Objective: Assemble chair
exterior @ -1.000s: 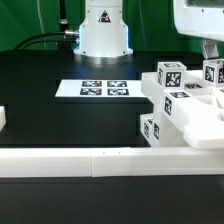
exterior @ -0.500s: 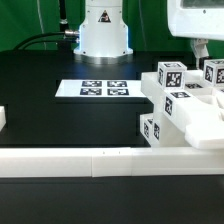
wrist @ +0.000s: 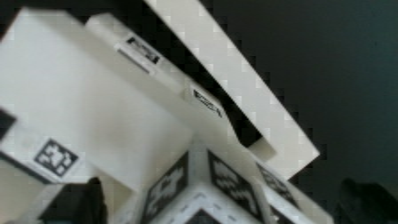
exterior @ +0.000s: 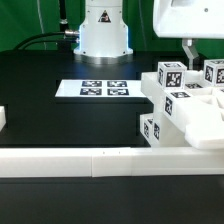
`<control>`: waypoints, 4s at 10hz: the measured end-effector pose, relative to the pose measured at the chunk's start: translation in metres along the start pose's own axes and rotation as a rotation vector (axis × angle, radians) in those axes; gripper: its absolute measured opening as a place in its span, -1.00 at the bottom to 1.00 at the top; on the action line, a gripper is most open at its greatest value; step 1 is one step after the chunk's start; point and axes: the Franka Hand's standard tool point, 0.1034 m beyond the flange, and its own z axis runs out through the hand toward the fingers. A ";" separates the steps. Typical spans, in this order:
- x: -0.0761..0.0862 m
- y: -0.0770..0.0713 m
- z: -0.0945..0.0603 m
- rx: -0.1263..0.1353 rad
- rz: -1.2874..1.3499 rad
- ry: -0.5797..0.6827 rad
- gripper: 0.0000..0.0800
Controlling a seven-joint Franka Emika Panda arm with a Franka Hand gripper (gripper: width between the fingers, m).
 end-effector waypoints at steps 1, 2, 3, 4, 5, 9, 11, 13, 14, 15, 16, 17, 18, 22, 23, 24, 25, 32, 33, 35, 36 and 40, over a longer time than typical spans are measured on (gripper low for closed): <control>0.001 0.000 0.000 0.001 -0.141 0.004 0.62; 0.001 0.001 0.001 0.000 -0.243 0.005 0.62; 0.001 0.000 0.000 -0.010 -0.331 0.009 0.62; 0.000 -0.001 0.001 -0.017 -0.384 0.012 0.62; 0.000 0.000 0.001 -0.026 -0.488 0.015 0.62; 0.001 0.001 0.001 -0.028 -0.585 0.014 0.14; 0.002 0.001 0.001 -0.028 -0.585 0.014 -0.29; 0.001 0.003 0.001 -0.026 -0.519 0.018 -0.29; -0.001 0.008 0.000 -0.024 -0.462 0.022 -0.29; -0.003 0.011 0.000 -0.017 -0.383 0.026 -0.29; -0.001 0.011 0.001 0.010 -0.259 0.037 -0.29; 0.001 0.011 0.001 0.032 -0.147 0.054 -0.29; 0.000 0.010 0.001 0.036 -0.089 0.051 -0.29; 0.000 0.009 0.000 0.049 0.178 0.043 -0.29; -0.002 0.011 0.000 0.056 0.288 0.041 -0.29; -0.004 0.011 0.000 0.066 0.418 0.033 -0.29; -0.005 0.010 0.000 0.079 0.561 0.024 -0.29; -0.006 0.005 0.000 0.086 0.481 0.024 0.59; -0.006 0.005 0.000 0.083 0.398 0.027 0.62; -0.007 0.006 0.001 0.076 0.231 0.033 0.62; -0.008 0.006 0.001 0.061 0.061 0.036 0.62; -0.007 0.007 0.001 0.032 -0.389 0.057 0.62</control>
Offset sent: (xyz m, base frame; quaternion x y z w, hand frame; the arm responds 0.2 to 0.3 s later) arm -0.0007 0.0042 0.0048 -0.0275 0.0117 -0.1658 0.9857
